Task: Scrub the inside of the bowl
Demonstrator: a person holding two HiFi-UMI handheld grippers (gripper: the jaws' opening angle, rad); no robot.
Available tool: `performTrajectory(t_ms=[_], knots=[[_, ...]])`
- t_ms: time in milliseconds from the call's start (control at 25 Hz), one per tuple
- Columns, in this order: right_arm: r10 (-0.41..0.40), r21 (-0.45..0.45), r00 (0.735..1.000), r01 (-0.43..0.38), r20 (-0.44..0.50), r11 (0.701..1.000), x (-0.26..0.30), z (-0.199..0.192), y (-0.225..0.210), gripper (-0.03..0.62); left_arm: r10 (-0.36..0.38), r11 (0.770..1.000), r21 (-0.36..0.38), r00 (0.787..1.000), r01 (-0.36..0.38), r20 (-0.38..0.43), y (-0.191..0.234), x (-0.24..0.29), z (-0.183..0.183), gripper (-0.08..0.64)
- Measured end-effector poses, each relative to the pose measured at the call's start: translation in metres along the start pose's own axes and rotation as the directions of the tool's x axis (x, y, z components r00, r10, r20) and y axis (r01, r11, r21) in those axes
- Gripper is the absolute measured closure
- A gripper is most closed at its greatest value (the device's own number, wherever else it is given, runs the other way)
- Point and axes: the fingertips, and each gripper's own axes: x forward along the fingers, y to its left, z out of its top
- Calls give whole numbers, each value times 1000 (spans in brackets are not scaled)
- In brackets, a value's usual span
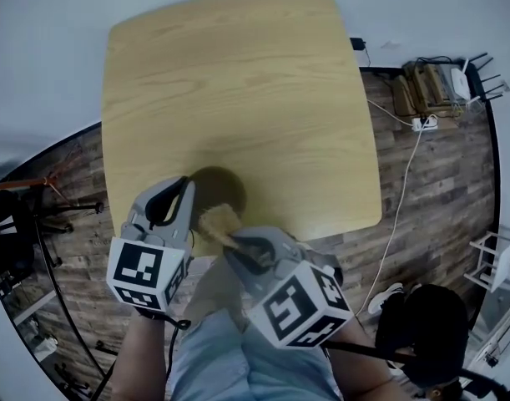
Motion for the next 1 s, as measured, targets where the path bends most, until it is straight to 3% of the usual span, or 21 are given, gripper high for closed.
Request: performTrajectory(t_ms=[400, 600, 800, 1000], knots=[[-149, -63, 989, 148, -22, 987, 6, 3, -41, 551, 7, 1000, -4, 1000, -7, 0, -3, 5, 2, 525], [-159, -61, 987, 157, -38, 986, 19, 3, -59, 551, 1, 999, 41, 1000, 0, -23, 0, 13, -5, 525], [-189, -79, 979, 184, -77, 980, 32, -1, -74, 551, 1, 1000, -6, 1000, -1, -32, -2, 17, 0, 525], [-178, -43, 976, 174, -125, 984, 44, -10, -76, 551, -14, 1000, 14, 1000, 14, -26, -2, 17, 4, 525]])
